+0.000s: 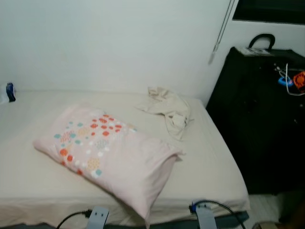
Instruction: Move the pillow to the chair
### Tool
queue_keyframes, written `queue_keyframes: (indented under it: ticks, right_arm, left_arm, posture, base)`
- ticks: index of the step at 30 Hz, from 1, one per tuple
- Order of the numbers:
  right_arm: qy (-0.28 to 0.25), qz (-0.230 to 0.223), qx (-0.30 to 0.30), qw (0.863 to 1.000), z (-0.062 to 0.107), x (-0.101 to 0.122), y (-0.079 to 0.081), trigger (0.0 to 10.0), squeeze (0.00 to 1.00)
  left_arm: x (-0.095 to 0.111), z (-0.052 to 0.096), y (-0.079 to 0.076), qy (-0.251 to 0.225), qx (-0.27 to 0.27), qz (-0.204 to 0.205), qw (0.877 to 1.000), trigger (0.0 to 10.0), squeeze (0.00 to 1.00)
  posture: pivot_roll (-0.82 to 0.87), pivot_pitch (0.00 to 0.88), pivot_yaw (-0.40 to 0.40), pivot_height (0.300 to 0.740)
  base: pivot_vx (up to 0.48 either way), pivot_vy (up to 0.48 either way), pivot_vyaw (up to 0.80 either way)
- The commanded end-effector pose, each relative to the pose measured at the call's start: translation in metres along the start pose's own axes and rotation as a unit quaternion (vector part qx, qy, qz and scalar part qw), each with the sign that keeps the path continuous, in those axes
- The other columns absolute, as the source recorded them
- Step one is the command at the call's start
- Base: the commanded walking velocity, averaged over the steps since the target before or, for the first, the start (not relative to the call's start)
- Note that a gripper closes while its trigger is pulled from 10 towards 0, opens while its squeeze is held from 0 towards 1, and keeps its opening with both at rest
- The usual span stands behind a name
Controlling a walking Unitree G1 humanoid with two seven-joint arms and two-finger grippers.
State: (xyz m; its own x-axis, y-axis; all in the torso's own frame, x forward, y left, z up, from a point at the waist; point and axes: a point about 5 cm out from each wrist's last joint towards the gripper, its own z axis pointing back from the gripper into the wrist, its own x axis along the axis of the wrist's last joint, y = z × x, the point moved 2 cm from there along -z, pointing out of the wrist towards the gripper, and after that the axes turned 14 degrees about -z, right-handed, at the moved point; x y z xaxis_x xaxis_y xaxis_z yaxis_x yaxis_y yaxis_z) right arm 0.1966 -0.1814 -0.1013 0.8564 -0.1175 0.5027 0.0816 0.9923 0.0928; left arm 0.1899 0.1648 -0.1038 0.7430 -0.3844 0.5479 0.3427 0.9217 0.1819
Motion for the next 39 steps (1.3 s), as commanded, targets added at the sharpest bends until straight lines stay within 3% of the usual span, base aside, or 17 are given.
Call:
queue_keyframes:
  ticks: [1,14,18,21,24,29,35,39]
  right_arm:
    - [-0.006,0.002,0.010,1.000,-0.001,0.004,0.007,10.0,0.00]
    - [-0.010,0.004,-0.007,1.000,0.000,0.005,0.000,10.0,0.00]
    - [-0.051,0.002,-0.056,0.997,0.002,0.022,-0.016,10.0,0.00]
    - [-0.085,-0.046,-0.079,0.992,0.004,0.041,-0.025,10.0,0.00]
    - [-0.115,-0.071,-0.069,0.988,0.004,0.062,-0.020,10.0,0.00]
    - [-0.132,-0.047,-0.049,0.989,0.003,0.076,-0.007,10.0,0.00]
    - [-0.139,-0.047,-0.043,0.988,0.003,0.080,-0.002,10.0,0.00]
    - [-0.138,-0.068,-0.045,0.987,0.003,0.080,-0.003,10.0,0.00]
  left_arm:
    - [-0.011,0.002,0.002,0.017,0.001,0.009,1.000,10.0,0.00]
    - [-0.009,0.002,0.000,0.014,-0.003,0.015,1.000,10.0,0.00]
    - [-0.007,0.001,0.000,0.011,-0.005,0.010,1.000,10.0,0.00]
    - [-0.003,0.001,-0.003,0.001,-0.013,-0.012,1.000,10.0,0.00]
    - [0.001,0.000,-0.003,-0.009,-0.015,-0.007,1.000,10.0,0.00]
    - [0.008,-0.001,-0.004,-0.019,-0.019,-0.023,0.999,10.0,0.00]
    - [0.011,-0.002,-0.004,-0.023,-0.017,-0.019,0.999,10.0,0.00]
    - [0.010,-0.001,-0.004,-0.022,-0.017,-0.012,1.000,10.0,0.00]
  posture:
    - [0.10,0.000,-0.064,0.740]
    - [0.10,0.000,-0.065,0.740]
    - [0.10,0.000,-0.065,0.740]
    - [0.10,0.000,-0.060,0.740]
    - [0.09,0.000,-0.057,0.740]
    - [0.09,0.000,-0.060,0.740]
    - [0.10,0.000,-0.060,0.740]
    - [0.10,0.000,-0.061,0.740]
  base:
    - [0.000,0.000,0.79]
    - [0.000,0.000,0.79]
    - [0.000,0.000,0.79]
    - [0.000,0.000,0.00]
    - [0.000,0.000,0.00]
    - [0.000,-0.096,0.00]
    - [0.000,-0.480,0.00]
    - [0.000,0.000,0.00]
